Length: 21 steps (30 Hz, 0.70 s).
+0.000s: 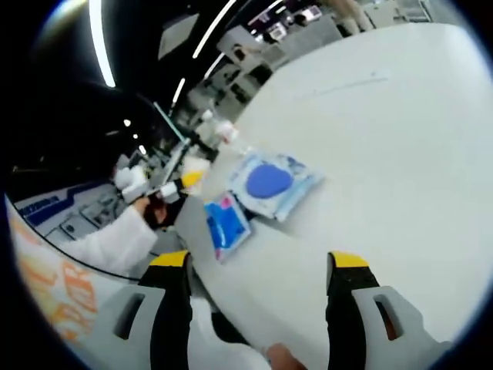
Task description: Arrange the tabletop items into an orderly group along one side of the table until the central work area is clear of visible clutter.
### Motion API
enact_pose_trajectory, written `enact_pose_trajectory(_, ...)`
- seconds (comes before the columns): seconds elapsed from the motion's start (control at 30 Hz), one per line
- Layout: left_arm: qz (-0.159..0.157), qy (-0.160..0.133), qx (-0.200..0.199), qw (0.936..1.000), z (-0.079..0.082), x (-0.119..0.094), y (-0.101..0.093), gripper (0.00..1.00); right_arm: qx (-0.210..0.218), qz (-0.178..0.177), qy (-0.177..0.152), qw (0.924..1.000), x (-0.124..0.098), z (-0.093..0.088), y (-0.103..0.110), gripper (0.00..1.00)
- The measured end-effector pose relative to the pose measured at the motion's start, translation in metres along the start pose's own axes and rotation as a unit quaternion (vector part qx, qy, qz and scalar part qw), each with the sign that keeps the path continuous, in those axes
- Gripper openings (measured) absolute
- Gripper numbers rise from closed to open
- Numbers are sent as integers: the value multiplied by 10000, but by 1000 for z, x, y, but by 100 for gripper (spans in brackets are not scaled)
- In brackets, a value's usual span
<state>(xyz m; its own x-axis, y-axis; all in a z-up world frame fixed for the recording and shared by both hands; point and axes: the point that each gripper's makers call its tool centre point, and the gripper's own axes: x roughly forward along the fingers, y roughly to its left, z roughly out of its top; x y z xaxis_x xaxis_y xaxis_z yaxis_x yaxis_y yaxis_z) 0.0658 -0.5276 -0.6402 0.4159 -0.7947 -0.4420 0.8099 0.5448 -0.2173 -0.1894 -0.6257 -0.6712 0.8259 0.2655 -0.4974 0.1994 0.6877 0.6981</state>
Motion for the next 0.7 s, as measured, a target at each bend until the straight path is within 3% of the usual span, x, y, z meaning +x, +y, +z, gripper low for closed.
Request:
enact_pose_trajectory(0.23, -770, -557, 73, 9954, 32, -7, -65, 41, 435, 341, -392, 9977, -2, 25, 18, 71)
enact_pose_trajectory(0.37, -1301, -724, 227, 9886, 42, -9, -111, 41, 609, 634, -723, 9935, 2, 54, 41, 72)
enact_pose_trajectory(0.5, -1727, -819, 153, 9814, 47, -10, -146, 41, 468, 895, -878, 9910, 9, 80, 65, 73)
enact_pose_trajectory(0.7, -2369, -777, 496, 9672, 44, -15, -192, 41, 313, 1094, -931, 9891, 15, 97, 84, 74)
